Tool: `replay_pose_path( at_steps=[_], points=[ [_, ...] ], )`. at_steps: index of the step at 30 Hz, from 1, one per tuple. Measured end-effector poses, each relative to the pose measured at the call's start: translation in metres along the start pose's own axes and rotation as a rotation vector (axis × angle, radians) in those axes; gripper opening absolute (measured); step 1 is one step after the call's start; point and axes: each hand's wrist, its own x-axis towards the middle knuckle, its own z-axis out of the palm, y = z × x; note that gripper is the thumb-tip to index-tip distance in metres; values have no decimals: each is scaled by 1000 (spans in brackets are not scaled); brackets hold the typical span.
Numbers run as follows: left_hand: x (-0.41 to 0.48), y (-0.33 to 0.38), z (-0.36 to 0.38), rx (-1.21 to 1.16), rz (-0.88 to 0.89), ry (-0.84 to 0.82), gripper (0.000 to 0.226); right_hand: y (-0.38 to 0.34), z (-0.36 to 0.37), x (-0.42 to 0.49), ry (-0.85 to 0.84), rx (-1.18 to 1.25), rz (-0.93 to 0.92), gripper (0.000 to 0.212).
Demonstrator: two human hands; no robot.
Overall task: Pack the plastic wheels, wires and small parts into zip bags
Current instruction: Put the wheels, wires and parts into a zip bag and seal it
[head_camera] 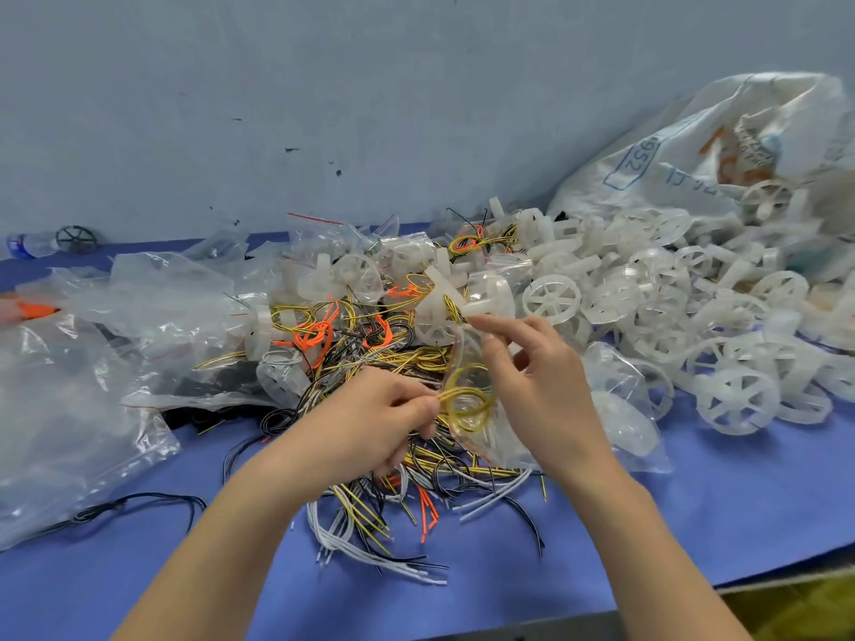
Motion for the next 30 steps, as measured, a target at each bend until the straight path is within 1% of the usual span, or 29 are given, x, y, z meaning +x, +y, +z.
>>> replay_pose_path(
  at_steps=[2,5,7,10,11,14,16,18,20,23,24,26,28,30],
  points=[
    [8,8,11,-98,-26,-75,28,-3,4,-4,-34,-107,-66,23],
    [29,13,25,-342,-93,-93,26,-7,10,-10,-91,-214,-133,24],
    [40,15,32,-486,-101,-125,31,-7,11,-14,-107,-231,-161,25],
    [51,15,38,-679,-59,-252,43,-6,9,-13,-81,-211,-166,25],
    [54,15,40,-716,-66,-277,43,-5,8,-12,-71,-209,-160,25],
    [63,17,48,-756,-113,-291,33,-5,5,-11,-63,-215,-156,25],
    [67,19,54,-792,-158,-277,30,-5,4,-13,-60,-229,-176,25],
    [68,22,60,-771,-207,-200,32,-6,3,-15,-66,-236,-189,25],
    [66,23,66,-717,-240,-90,38,-6,3,-17,-85,-249,-193,25],
    [65,25,78,-713,-189,-7,40,-6,5,-17,-102,-274,-181,25],
    [64,27,80,-756,-196,15,40,-5,6,-15,-99,-269,-173,25],
    [64,27,77,-868,-229,8,39,-2,7,-12,-73,-272,-151,25],
    [63,31,68,-978,-248,-79,32,1,7,-10,-42,-283,-119,24],
    [62,31,59,-924,-242,-112,20,4,8,-9,-12,-280,-98,24]
  ],
)
